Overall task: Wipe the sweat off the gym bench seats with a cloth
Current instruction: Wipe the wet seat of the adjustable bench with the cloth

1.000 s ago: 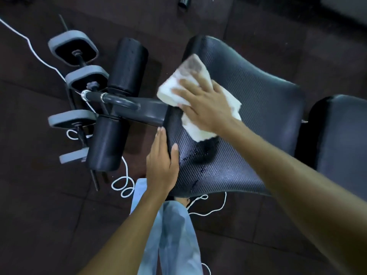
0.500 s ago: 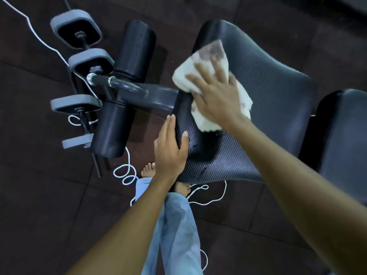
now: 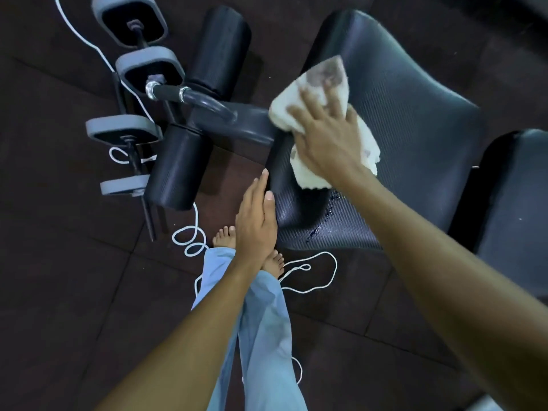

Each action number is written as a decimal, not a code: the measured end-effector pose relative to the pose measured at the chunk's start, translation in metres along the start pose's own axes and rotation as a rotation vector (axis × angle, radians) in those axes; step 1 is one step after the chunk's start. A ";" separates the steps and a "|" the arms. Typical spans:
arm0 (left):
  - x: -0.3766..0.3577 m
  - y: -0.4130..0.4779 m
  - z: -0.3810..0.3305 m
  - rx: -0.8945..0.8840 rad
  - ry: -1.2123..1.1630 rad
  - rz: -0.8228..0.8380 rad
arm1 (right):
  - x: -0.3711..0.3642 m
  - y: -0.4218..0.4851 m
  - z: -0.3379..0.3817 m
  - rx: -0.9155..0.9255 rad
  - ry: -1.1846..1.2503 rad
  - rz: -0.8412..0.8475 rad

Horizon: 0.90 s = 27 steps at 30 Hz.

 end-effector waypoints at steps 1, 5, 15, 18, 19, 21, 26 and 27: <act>0.001 -0.001 0.002 0.013 -0.016 -0.004 | -0.003 -0.017 0.002 0.087 0.004 0.011; 0.003 -0.006 0.005 0.032 -0.026 0.035 | -0.013 -0.062 -0.030 0.292 0.117 0.004; 0.003 -0.013 0.010 0.014 0.014 0.048 | -0.004 0.009 0.026 -0.052 0.038 -0.025; 0.010 -0.026 0.018 0.022 -0.002 0.059 | -0.018 -0.045 0.036 0.173 0.054 -0.071; 0.011 -0.028 0.021 0.025 -0.005 0.062 | -0.025 -0.068 0.027 0.151 0.089 -0.110; 0.014 -0.029 0.024 0.048 0.010 0.072 | -0.034 -0.105 0.001 0.034 0.151 -0.145; 0.012 -0.019 0.008 0.078 0.087 0.114 | -0.024 -0.092 -0.056 -0.308 0.287 -0.239; 0.011 -0.013 0.002 0.082 0.104 0.125 | -0.023 -0.083 -0.056 -0.388 0.300 -0.245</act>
Point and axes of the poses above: each hand's wrist, its own y-axis towards the middle knuckle, its own x-axis out of the back of the hand, z = x × y, the point moved 4 cm from there along y, towards the middle knuckle, and after that the axes turned 10 degrees about x, right-handed, at the moved point
